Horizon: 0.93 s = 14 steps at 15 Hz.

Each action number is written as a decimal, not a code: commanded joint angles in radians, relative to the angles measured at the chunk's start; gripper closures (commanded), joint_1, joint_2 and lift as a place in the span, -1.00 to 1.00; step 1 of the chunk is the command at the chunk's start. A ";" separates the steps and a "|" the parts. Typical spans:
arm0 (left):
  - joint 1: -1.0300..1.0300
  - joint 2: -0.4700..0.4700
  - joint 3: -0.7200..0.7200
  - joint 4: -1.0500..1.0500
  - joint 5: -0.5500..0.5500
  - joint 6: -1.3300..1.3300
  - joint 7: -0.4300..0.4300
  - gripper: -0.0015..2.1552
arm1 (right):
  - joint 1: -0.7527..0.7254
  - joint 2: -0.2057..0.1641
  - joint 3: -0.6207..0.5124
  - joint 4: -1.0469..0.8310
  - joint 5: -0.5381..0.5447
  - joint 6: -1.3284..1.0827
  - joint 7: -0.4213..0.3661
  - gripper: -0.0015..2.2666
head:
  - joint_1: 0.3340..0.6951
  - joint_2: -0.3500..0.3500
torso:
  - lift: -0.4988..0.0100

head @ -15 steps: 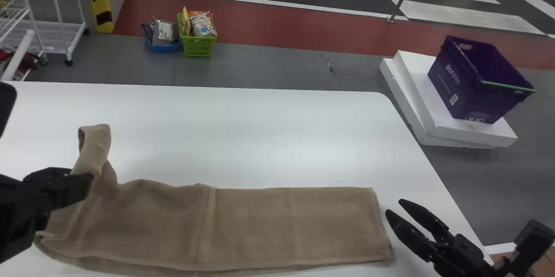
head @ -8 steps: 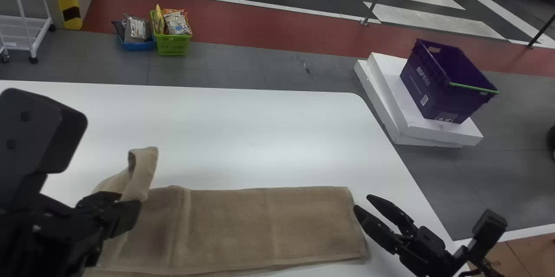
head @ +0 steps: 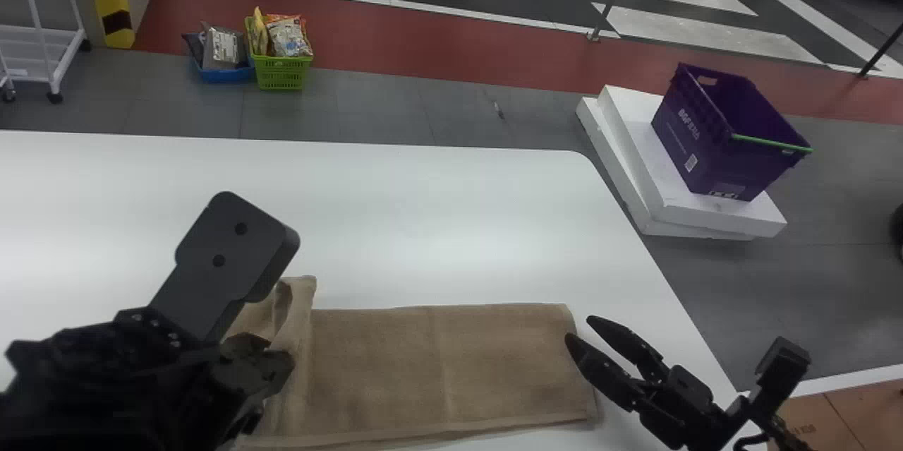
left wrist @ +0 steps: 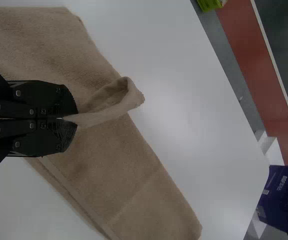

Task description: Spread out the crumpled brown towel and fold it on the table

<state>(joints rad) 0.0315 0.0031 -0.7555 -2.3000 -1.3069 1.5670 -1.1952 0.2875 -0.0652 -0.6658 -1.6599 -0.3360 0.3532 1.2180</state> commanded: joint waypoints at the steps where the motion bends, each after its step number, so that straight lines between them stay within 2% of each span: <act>1: -0.044 -0.006 -0.007 0.028 0.044 0.004 0.019 0.66 | -0.008 -0.004 0.009 0.019 0.002 -0.013 0.000 -0.88 | 1.00 -1.00 | 0.46; 5: -0.079 -0.006 -0.065 0.044 0.092 0.004 0.080 0.66 | -0.019 -0.005 0.034 0.043 0.009 -0.038 -0.002 -0.88 | 1.00 -1.00 | 0.46; 6: -0.078 -0.006 -0.073 0.051 0.135 0.004 0.108 0.66 | -0.019 -0.005 0.041 0.043 0.014 -0.041 -0.005 -0.88 | 1.00 -1.00 | 0.46; 7: -0.068 -0.006 -0.071 0.062 0.186 0.004 0.157 0.33 | -0.019 -0.005 0.045 0.045 0.018 -0.044 -0.005 -0.88 | 1.00 -1.00 | 0.46; 8: -0.065 -0.006 -0.059 0.073 0.245 0.004 0.190 -0.47 | -0.019 -0.005 0.045 0.045 0.018 -0.044 -0.005 -0.88 | 1.00 -1.00 | 0.46; 9: -0.065 -0.006 -0.027 0.091 0.293 0.004 0.190 -1.00 | -0.019 -0.005 0.046 0.043 0.018 -0.044 -0.012 -0.88 | 1.00 -1.00 | 0.46; 14: -0.067 -0.006 0.182 0.007 0.545 0.004 0.209 -0.97 | -0.019 0.007 0.075 0.002 0.035 -0.016 -0.026 -0.89 | 1.00 -1.00 | 0.46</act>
<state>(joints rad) -0.0344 0.0030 -0.6390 -2.2495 -0.8394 1.5671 -0.9925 0.2684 -0.0624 -0.5948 -1.6448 -0.3041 0.3247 1.1926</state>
